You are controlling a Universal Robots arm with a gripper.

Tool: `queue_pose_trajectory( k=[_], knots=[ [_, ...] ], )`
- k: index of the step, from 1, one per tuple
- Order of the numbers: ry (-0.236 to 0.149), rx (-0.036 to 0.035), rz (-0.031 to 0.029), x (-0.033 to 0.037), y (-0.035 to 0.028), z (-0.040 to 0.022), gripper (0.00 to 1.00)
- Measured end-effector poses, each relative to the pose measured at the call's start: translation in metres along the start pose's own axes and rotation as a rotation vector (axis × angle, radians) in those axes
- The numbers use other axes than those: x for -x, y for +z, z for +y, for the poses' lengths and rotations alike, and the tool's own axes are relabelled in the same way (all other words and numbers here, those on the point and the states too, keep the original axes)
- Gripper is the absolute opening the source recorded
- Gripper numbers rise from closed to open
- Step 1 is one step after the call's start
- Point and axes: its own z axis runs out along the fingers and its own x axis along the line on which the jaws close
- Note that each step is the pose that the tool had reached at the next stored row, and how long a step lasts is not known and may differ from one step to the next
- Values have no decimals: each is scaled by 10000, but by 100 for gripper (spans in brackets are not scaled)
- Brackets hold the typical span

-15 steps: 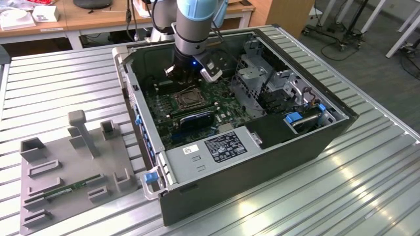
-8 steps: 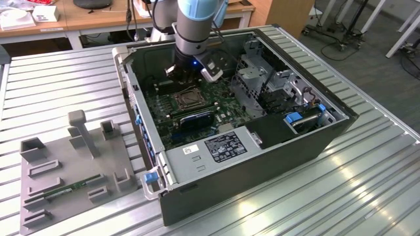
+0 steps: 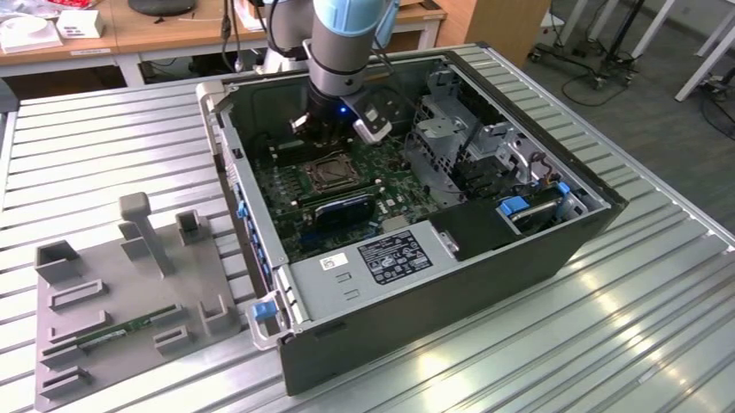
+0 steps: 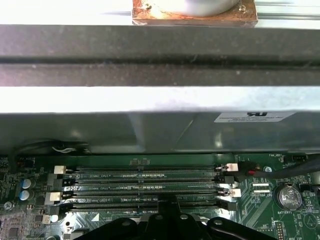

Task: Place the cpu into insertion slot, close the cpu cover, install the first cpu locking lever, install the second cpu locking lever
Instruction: 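Install the first cpu locking lever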

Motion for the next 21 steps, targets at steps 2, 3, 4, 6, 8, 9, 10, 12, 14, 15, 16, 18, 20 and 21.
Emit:
queue_pose_trajectory(
  k=[2, 3, 4, 6, 8, 9, 10, 12, 14, 15, 16, 18, 20, 21],
  knots=[
    [-2, -14, -1, 1, 0, -3, 11],
    [-3, -20, -2, 2, 0, -6, 11],
    [-3, -26, -1, 2, -1, -8, 11],
    [-2, -34, -1, 2, -2, -10, 11],
    [-3, -34, -1, 2, -2, -11, 11],
    [-3, -34, -1, 2, -2, -11, 11],
    [-3, -35, -1, 2, -4, -11, 11],
    [-3, -35, -1, 2, -12, -9, 11],
    [-4, -33, -3, 1, -17, -7, 11],
    [-5, -32, -7, -3, -18, -7, 11],
    [-6, -32, -13, -9, -19, -6, 11],
    [-9, -34, -22, -24, -21, -7, 11],
    [-14, -33, -39, -44, -22, -7, 11],
    [-16, -33, -46, -50, -22, -7, 11]
  ],
)
